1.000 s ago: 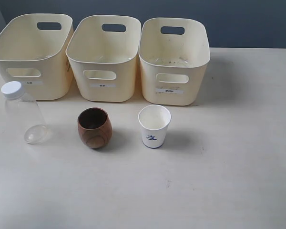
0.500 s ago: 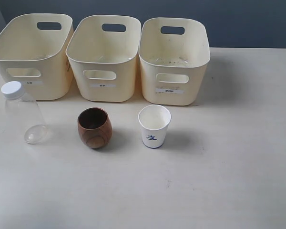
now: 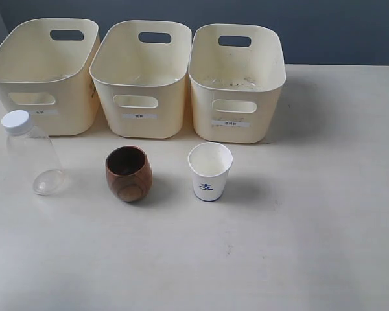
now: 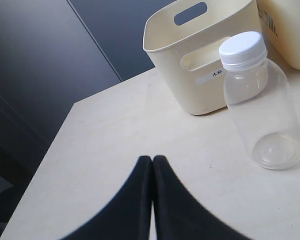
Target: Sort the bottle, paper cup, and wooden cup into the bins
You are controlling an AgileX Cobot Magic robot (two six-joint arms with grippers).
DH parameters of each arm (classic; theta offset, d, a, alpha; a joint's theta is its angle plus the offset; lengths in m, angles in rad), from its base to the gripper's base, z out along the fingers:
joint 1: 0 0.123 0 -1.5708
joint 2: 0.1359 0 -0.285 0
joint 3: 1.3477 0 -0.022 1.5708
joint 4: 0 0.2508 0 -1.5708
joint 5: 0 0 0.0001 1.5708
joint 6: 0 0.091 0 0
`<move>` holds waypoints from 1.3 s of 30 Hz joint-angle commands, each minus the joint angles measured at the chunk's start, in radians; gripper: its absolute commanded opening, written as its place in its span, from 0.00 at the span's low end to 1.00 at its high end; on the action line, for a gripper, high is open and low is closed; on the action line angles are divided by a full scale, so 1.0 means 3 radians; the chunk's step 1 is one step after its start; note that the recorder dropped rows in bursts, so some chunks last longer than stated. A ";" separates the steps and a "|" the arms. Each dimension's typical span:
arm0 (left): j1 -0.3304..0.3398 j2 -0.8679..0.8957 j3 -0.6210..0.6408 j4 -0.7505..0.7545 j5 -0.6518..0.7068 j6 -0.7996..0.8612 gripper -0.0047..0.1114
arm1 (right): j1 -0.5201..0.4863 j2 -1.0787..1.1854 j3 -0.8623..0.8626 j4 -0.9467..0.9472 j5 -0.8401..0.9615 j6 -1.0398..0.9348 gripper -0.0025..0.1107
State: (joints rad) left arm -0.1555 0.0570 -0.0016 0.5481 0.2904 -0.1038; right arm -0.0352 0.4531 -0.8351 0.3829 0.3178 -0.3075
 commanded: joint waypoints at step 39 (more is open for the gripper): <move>-0.0018 -0.0011 0.0005 -0.0014 -0.0019 -0.0020 0.04 | 0.2567 0.4311 -0.0561 0.1293 0.0578 -0.3068 0.53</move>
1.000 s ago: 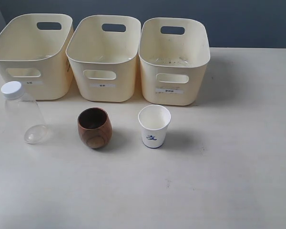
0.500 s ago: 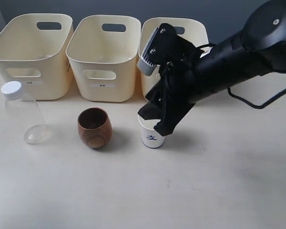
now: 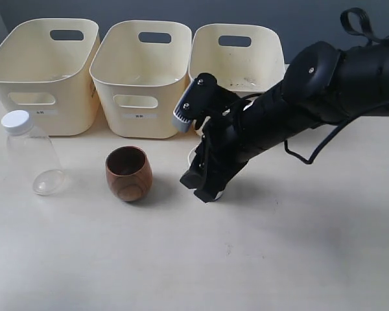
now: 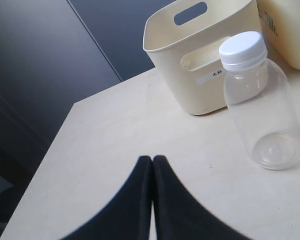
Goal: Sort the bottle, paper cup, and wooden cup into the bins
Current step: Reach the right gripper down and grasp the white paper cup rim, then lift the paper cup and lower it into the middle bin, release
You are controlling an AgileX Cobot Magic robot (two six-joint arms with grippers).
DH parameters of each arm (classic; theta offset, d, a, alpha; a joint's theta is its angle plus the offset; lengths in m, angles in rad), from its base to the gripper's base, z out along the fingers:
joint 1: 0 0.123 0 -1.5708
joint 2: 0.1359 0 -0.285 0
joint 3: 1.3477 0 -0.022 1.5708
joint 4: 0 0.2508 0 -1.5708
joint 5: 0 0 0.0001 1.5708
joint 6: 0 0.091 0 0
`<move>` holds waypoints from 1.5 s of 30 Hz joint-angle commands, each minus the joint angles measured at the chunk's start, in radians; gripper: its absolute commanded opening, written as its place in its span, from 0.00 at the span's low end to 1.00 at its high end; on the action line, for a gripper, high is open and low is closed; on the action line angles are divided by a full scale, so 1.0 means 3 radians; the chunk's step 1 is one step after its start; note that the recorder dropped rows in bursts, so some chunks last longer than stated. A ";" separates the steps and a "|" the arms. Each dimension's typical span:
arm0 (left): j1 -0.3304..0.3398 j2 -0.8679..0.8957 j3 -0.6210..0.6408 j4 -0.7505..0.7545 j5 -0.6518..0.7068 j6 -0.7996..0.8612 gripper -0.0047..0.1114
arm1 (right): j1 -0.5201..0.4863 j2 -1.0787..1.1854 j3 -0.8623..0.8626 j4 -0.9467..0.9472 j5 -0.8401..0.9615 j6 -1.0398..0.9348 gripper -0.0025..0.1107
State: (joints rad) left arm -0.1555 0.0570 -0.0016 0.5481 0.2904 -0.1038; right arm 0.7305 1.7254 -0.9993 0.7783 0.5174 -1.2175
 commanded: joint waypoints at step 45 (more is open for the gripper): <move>-0.0018 -0.0011 0.0005 -0.0014 -0.0019 -0.0020 0.04 | 0.0035 0.0138 -0.1394 0.0187 -0.0525 -0.0016 0.02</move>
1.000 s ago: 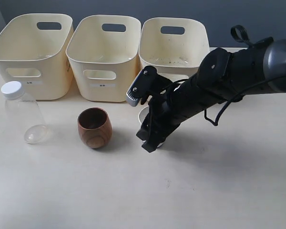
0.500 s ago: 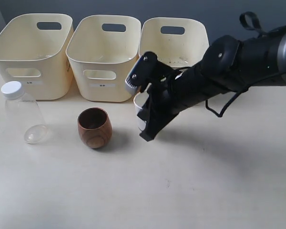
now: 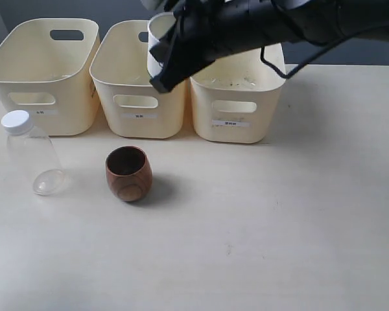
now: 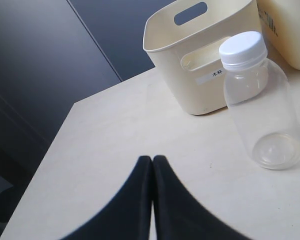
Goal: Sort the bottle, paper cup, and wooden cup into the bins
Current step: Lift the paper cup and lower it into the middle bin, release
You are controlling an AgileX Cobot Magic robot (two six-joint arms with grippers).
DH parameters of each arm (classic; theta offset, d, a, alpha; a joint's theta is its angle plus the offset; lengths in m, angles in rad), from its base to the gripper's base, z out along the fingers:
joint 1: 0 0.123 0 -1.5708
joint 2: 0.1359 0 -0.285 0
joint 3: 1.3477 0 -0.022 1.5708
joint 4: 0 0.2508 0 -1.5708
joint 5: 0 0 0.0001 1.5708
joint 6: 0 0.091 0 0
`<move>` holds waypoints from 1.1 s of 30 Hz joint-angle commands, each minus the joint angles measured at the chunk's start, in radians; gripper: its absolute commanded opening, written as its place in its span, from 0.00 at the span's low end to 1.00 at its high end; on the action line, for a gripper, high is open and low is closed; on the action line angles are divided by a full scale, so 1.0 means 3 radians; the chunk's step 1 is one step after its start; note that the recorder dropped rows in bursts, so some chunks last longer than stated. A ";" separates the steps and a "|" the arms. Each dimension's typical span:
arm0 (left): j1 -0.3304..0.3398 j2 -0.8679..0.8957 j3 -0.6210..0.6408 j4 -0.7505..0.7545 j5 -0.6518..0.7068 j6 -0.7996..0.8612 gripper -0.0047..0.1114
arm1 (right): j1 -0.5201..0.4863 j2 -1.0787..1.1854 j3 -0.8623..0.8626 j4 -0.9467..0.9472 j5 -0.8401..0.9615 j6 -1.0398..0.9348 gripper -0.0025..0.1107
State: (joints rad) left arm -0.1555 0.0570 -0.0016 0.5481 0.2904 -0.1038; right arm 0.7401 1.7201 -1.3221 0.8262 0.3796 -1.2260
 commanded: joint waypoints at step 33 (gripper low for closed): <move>-0.0018 -0.0011 0.0005 -0.0014 -0.0019 -0.0020 0.04 | -0.0141 0.2149 -0.2357 -0.1168 0.0467 0.1402 0.15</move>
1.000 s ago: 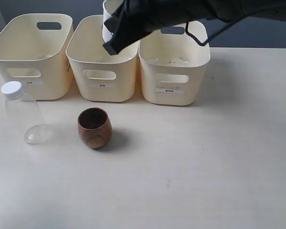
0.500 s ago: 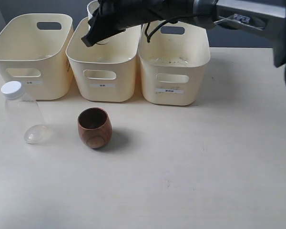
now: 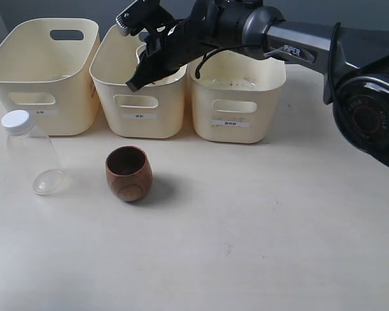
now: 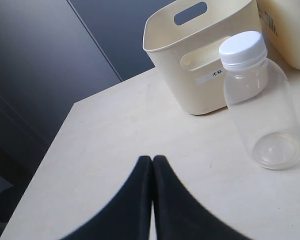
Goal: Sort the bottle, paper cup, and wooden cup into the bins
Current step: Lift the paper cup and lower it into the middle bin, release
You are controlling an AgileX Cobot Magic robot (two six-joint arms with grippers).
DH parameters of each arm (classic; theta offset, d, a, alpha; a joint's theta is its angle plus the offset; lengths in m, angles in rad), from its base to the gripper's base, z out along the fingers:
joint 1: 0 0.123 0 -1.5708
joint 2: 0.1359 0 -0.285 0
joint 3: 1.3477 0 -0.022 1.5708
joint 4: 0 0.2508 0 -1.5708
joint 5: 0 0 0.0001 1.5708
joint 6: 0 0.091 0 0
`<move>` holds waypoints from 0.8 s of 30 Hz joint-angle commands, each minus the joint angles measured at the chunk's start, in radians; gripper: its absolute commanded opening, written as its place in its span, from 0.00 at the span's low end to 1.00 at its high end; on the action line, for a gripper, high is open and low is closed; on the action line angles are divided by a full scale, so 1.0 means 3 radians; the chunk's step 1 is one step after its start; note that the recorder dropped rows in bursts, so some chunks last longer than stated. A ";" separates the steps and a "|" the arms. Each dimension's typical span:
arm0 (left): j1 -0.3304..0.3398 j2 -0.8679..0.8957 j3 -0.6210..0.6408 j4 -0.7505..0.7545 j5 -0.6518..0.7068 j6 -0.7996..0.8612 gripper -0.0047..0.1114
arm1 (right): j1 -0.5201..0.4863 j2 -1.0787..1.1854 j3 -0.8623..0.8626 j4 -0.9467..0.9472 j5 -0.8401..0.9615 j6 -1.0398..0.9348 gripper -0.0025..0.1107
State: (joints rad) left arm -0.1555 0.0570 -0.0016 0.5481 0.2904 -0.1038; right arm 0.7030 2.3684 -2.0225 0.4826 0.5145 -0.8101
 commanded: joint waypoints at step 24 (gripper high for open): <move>-0.0018 -0.0011 0.0005 -0.0014 -0.0019 -0.0020 0.04 | 0.0064 -0.0839 -0.0023 -0.0066 0.1201 -0.0098 0.32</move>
State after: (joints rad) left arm -0.1555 0.0570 -0.0016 0.5481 0.2904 -0.1038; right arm 0.7070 2.1636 -2.0245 0.4729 0.7543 -0.8178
